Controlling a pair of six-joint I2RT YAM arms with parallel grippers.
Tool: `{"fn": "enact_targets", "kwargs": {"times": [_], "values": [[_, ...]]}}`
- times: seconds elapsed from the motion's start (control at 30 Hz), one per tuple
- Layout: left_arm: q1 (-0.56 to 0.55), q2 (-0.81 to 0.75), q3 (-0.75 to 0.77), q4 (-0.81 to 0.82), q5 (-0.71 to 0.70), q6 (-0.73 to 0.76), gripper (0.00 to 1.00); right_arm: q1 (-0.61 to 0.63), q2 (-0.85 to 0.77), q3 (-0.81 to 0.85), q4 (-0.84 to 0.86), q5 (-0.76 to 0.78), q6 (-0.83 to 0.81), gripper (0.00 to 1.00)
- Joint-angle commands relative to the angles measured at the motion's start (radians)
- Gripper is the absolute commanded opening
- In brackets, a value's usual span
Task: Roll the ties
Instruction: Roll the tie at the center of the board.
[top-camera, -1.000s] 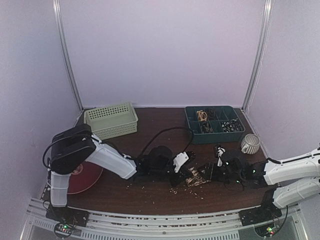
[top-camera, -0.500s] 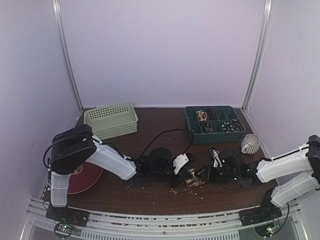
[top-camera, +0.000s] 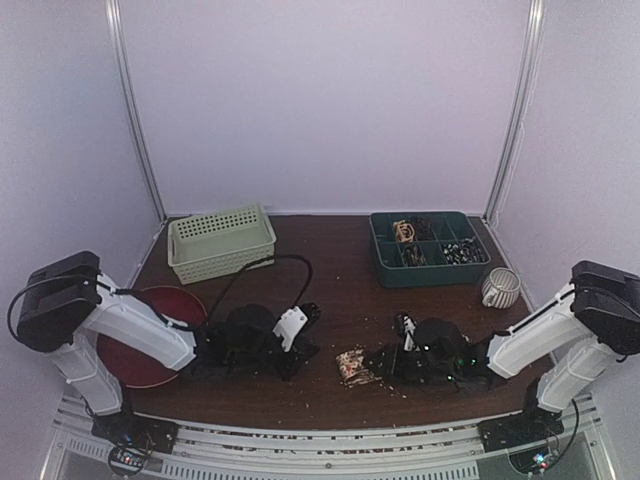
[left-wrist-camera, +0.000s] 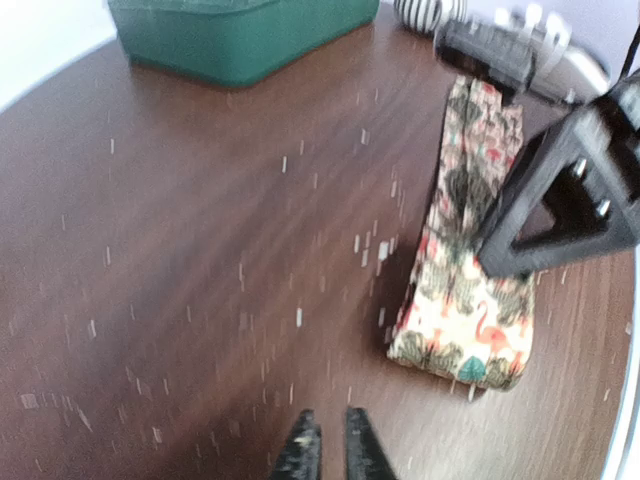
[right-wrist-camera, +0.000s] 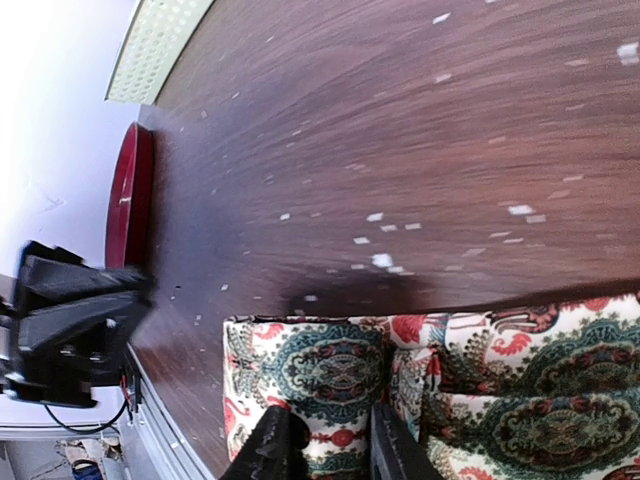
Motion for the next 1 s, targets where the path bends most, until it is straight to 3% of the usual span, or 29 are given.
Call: {"fn": "enact_targets", "kwargs": {"times": [0.0,0.37,0.6,0.97], "values": [[-0.001,-0.033,-0.124,0.065,0.037,-0.119,0.08,0.081,0.082,0.092,0.059,0.074,0.074,0.27],[-0.039,0.023,-0.186,0.217,0.117,-0.186,0.0,0.107,0.06,0.108,-0.045,0.117,0.064,0.3],[-0.044,0.094,-0.14,0.24,0.148,-0.191,0.0,0.105,0.038,0.113,-0.126,0.126,0.028,0.32],[-0.046,0.191,-0.036,0.242,0.171,-0.173,0.0,0.097,0.03,0.08,-0.091,0.102,0.007,0.27]]}}
